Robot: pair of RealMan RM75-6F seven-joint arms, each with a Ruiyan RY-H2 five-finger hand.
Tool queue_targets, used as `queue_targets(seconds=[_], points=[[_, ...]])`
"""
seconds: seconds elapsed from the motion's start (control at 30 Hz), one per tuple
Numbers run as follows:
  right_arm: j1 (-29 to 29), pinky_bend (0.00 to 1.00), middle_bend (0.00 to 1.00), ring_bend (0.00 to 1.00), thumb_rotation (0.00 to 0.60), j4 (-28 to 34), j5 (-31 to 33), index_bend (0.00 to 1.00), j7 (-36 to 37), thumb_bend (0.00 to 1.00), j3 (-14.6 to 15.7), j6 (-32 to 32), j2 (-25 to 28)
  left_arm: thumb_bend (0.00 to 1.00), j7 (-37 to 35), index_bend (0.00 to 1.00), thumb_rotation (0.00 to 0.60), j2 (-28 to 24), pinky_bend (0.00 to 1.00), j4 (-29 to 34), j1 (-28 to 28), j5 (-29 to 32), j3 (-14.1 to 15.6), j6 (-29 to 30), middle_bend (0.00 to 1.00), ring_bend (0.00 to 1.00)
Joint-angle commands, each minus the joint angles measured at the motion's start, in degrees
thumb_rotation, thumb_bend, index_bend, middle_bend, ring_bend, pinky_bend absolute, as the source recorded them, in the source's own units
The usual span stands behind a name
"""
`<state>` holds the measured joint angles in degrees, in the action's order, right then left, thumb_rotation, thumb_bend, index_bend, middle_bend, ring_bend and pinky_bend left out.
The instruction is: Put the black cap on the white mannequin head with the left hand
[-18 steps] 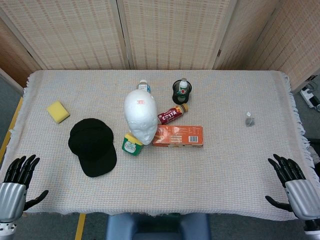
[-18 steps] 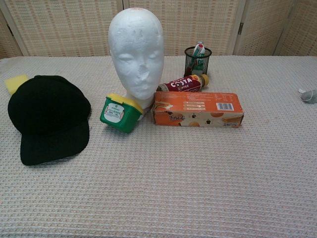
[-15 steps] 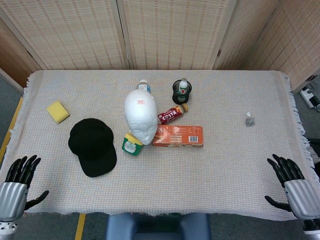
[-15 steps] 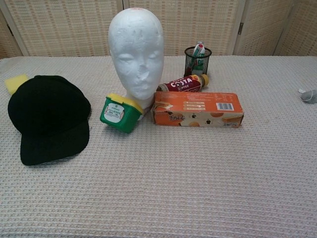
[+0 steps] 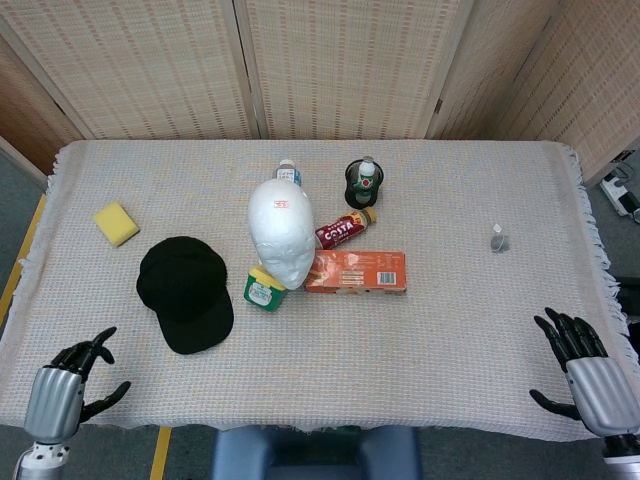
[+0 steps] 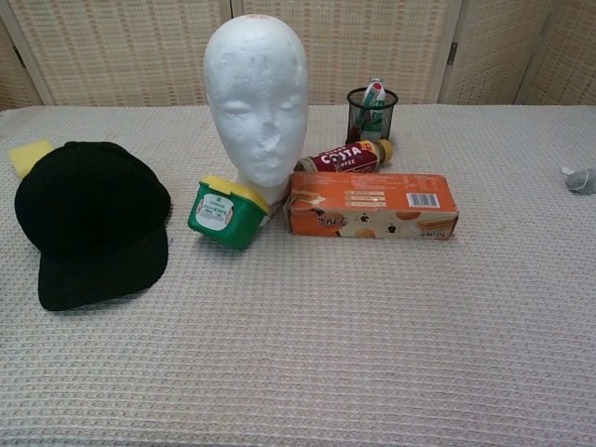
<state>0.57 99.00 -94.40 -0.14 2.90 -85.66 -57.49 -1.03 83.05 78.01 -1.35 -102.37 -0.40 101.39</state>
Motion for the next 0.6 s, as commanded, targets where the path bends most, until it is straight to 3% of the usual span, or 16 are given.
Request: queue_targets(seconds=[0.03,0.27,0.6], points=[[-0.2,0.00,0.00,0.00,0.600,-0.2,0.3,0.00,-0.3,0.08,-0.2,0.3,-0.4,0.08,-2.4,0.38,0.600,7.6,0.79,-8.1,-1.6,-1.8,0.4,-0.3,0.97,0.80],[-1.2,0.00,0.00,0.00,0.600,-1.1,1.6,0.00,1.1,0.07,-0.4,2.3,-0.4,0.11,0.5,0.44,0.600,15.4,0.94,-16.0,-3.5,0.0,0.3,-4.7,1.00,0.95],[-1.2,0.00,0.00,0.00,0.600,-0.9,3.0,0.00,1.7,0.07,-0.9,2.2,0.1,0.17,0.9,0.44,0.600,26.3,0.97,-32.8,-6.8,1.5,-0.7,-6.2,1.00,0.98]])
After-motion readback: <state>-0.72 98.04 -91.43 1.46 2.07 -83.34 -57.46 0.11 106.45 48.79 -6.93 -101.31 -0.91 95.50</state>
